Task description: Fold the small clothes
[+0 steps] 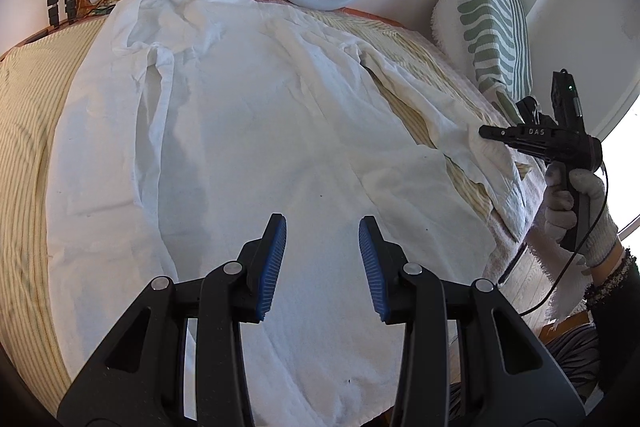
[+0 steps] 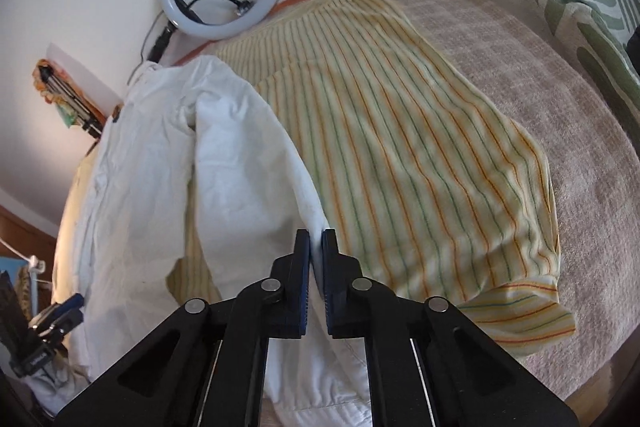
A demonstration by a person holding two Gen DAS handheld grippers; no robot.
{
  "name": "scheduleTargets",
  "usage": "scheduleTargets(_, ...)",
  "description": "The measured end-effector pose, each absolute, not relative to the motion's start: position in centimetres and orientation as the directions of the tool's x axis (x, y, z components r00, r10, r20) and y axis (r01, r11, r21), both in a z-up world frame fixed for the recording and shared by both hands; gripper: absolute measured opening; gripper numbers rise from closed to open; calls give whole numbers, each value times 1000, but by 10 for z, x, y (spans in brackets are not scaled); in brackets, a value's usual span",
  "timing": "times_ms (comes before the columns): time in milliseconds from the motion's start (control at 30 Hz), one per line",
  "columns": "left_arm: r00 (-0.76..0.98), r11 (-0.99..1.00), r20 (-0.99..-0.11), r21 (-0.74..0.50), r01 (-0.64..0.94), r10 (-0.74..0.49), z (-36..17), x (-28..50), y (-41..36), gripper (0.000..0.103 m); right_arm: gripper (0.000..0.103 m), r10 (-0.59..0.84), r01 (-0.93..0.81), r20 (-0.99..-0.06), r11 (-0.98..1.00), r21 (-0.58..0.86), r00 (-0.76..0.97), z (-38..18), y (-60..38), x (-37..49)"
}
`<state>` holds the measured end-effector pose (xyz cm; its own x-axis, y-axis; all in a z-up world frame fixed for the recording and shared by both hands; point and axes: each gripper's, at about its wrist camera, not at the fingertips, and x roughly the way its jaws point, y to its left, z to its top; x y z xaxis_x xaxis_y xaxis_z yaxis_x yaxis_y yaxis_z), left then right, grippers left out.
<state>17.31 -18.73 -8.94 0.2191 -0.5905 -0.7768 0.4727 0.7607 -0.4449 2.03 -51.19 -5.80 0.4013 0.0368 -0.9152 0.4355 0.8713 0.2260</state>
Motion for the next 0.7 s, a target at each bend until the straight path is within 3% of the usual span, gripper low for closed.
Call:
scheduleTargets(400,229,762,-768,-457,459,-599,-87,173,-184,38,2,117,285,-849,911,299,515,-18,-426,47)
scheduleTargets(567,225,759,-764,-468,453,-605,-87,174,-182,38,2,182,139,-880,954,266,439,-41,-362,65)
scheduleTargets(700,211,747,-756,-486,454,-620,-86,173,-183,38,11,338,78,-889,922,378,309,-74,-335,73)
